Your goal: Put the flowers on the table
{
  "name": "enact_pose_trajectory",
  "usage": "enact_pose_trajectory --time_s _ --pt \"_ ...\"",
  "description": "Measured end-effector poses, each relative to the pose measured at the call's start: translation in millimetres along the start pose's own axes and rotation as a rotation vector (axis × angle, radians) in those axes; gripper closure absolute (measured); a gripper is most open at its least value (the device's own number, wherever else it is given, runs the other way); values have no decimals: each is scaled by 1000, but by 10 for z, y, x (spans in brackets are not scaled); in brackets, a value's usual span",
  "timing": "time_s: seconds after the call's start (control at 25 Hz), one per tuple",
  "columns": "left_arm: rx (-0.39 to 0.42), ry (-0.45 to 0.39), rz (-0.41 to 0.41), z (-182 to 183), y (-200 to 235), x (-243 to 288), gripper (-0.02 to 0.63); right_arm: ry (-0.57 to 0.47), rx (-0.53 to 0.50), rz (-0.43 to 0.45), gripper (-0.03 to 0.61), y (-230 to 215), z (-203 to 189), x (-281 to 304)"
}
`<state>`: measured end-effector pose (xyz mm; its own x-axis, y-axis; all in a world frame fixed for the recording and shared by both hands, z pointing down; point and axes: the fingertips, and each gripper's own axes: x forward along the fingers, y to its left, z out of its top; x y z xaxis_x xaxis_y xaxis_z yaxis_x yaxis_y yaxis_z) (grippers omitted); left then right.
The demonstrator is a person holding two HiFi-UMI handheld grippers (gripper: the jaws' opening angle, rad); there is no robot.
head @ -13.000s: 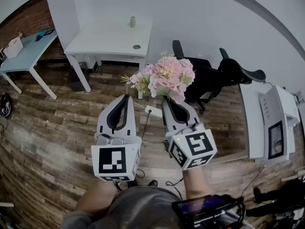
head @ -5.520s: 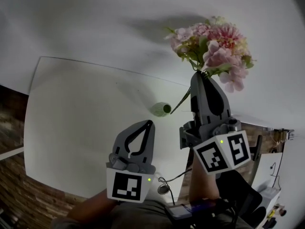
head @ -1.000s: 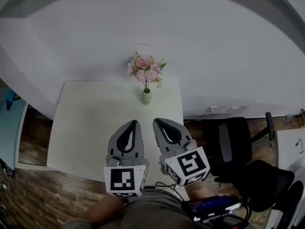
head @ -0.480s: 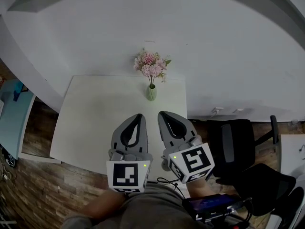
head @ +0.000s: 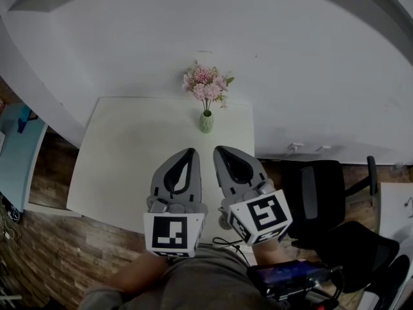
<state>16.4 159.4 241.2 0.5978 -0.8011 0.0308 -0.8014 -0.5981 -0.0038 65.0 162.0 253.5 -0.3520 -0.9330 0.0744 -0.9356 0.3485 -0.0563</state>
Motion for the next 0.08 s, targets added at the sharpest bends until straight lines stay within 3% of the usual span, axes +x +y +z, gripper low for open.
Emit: enact_pose_trajectory --time_s 0.08 --pt "4 0 -1 4 13 15 606 -3 0 0 572 -10 8 20"
